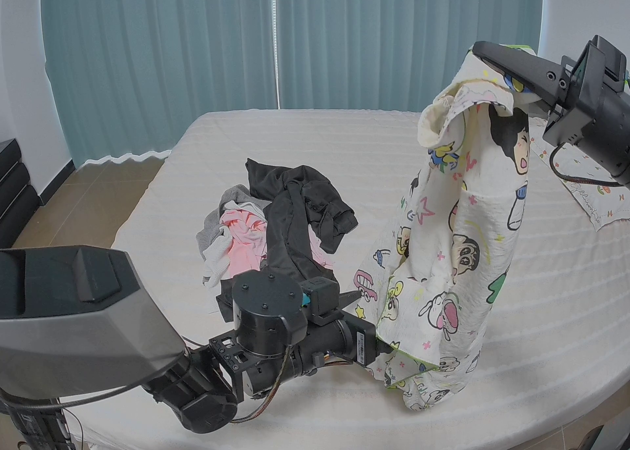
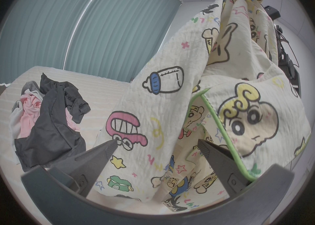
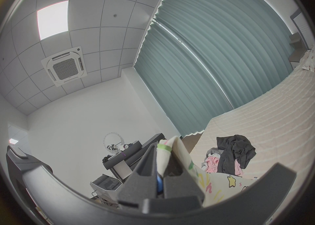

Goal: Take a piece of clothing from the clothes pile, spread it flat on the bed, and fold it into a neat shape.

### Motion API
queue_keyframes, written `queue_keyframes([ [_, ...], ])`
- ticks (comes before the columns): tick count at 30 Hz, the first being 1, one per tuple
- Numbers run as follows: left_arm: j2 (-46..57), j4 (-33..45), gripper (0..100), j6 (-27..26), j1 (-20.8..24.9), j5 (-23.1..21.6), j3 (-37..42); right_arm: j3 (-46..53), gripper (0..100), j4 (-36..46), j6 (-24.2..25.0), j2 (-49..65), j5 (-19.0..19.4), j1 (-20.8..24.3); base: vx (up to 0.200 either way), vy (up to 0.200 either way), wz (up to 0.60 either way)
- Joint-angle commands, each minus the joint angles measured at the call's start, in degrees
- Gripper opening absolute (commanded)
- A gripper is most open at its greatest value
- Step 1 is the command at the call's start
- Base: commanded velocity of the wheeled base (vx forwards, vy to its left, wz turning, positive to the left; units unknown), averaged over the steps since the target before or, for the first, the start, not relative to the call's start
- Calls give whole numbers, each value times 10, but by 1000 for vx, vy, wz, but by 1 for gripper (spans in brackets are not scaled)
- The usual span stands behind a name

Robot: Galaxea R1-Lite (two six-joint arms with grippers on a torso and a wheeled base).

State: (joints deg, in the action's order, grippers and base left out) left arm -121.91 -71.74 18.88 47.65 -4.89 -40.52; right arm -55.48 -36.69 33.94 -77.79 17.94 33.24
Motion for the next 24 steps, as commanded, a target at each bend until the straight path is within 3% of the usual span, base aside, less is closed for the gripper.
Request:
queue_keyframes([
  [1,-56,1,100,-1,-6,81,-77,-4,0,0,1,4,2,4,0,0,0],
  [3,-76,1,100,-2,-8,111,-95,-6,0,0,0,11,2,9,0,0,0],
  [24,-107,-2,100,-12,-19,148,-40,-4,0,-1,0,49,0,38,0,0,0],
])
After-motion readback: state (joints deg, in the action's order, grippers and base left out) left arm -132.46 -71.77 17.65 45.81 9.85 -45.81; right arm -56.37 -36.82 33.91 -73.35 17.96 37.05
